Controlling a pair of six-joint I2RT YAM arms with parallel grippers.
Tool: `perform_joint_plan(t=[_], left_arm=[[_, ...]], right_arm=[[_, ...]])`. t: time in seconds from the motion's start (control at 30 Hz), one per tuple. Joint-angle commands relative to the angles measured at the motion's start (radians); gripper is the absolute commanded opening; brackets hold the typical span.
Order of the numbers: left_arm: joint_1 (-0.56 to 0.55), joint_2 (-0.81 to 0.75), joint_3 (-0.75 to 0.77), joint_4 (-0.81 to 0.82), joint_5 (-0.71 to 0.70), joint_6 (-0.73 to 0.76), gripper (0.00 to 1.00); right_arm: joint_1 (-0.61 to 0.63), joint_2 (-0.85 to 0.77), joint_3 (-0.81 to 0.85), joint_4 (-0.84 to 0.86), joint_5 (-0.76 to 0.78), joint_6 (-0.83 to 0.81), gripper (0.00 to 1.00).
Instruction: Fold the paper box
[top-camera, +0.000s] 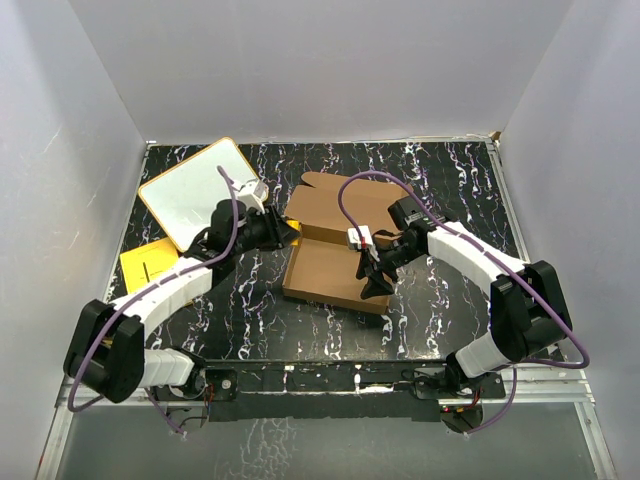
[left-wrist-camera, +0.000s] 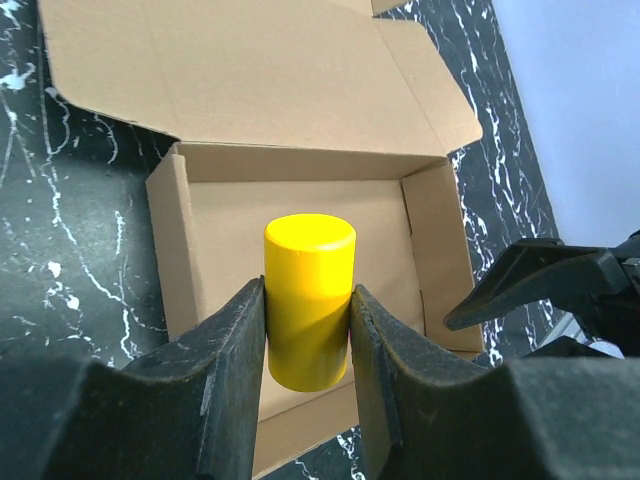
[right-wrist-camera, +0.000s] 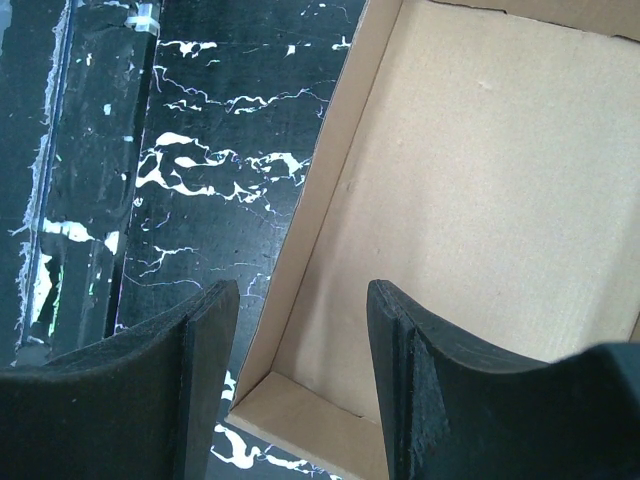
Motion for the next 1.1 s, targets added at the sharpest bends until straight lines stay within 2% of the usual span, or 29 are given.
perform_joint_plan(t=[0.0, 0.17, 0.5, 0.8, 1.07], left_arm=[[-0.056, 0.033, 0.079, -0.039, -0.042, 0.079, 0.00], [-0.109, 0.090, 0.126, -0.084, -0.082, 0.115, 0.00], [-0.133, 0.205, 0.176, -0.125, -0.139, 0.106, 0.16], [-0.145, 0.287, 0.225, -0.147, -0.151, 0.103, 0.20], [-0.167, 0.381, 0.258, -0.174, -0.160, 0.095, 0.29]], right_arm=[[-0.006, 0.003, 0.027, 0.032, -0.027, -0.014, 0.59], [-0.008, 0.003, 0.027, 0.033, -0.026, -0.014, 0.59], [-0.010, 0.007, 0.027, 0.033, -0.026, -0.014, 0.59], [-0.012, 0.011, 0.027, 0.032, -0.027, -0.014, 0.59], [-0.012, 0.021, 0.029, 0.033, -0.022, -0.012, 0.59]])
